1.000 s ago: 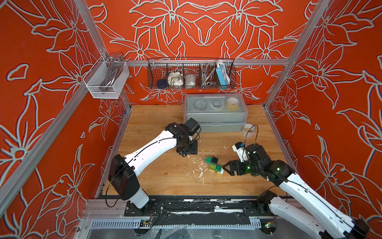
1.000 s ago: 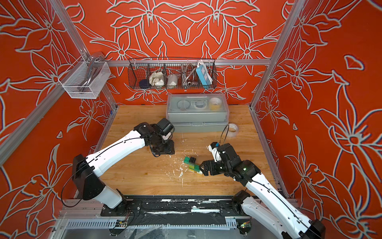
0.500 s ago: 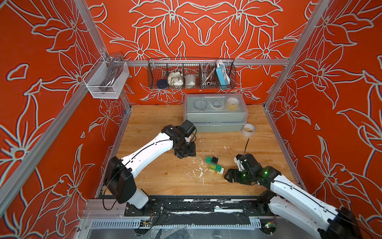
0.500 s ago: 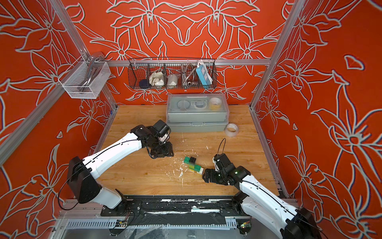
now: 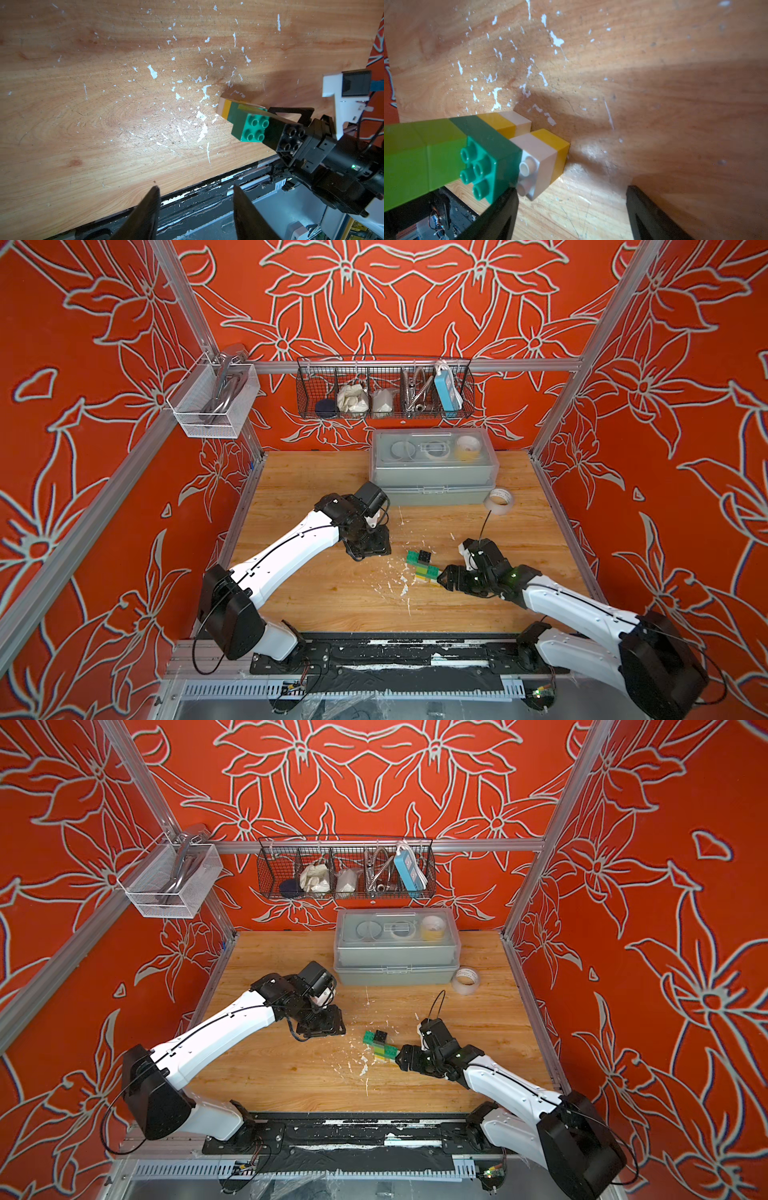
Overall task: Assemble a giraffe with lego
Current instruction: Move the lego brick at the center of the board.
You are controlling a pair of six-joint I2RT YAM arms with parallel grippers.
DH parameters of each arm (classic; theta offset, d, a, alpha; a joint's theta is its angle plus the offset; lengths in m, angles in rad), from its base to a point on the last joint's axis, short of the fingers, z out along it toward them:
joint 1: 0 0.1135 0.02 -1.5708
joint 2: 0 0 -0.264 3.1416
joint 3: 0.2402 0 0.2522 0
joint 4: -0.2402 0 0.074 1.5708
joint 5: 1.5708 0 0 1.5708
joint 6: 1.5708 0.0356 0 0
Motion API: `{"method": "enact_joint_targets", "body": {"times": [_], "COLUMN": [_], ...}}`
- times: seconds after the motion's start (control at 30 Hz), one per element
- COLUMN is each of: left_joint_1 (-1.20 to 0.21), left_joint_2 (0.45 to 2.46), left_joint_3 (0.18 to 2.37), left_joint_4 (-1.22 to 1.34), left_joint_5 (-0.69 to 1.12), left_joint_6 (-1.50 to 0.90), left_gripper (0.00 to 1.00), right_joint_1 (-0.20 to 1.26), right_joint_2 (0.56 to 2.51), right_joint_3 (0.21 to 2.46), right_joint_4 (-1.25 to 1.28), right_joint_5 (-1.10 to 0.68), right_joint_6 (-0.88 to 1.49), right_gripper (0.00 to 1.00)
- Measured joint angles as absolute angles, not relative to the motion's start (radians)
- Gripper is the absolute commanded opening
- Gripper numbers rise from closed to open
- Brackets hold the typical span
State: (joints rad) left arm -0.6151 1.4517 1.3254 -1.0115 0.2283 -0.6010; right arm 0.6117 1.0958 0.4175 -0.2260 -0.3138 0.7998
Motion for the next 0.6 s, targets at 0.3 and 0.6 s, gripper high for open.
{"method": "enact_joint_targets", "body": {"times": [0.3, 0.6], "left_joint_1": [-0.587, -0.533], "left_joint_2": [1.444, 1.406], "left_joint_3": [1.325, 1.262], "left_joint_4": [-1.016, -1.014], "left_joint_5": [0.227, 0.237], "left_joint_6": [-0.595, -0.595], "left_gripper": [0.55, 0.55], "right_joint_1": [0.612, 0.616], "right_joint_2": [1.189, 0.933], "right_joint_3": [0.444, 0.443], "right_joint_4": [-0.117, -0.286], "right_joint_5": [-0.357, -0.359], "right_joint_6": [0.785, 0.649], "right_gripper": [0.87, 0.91]}}
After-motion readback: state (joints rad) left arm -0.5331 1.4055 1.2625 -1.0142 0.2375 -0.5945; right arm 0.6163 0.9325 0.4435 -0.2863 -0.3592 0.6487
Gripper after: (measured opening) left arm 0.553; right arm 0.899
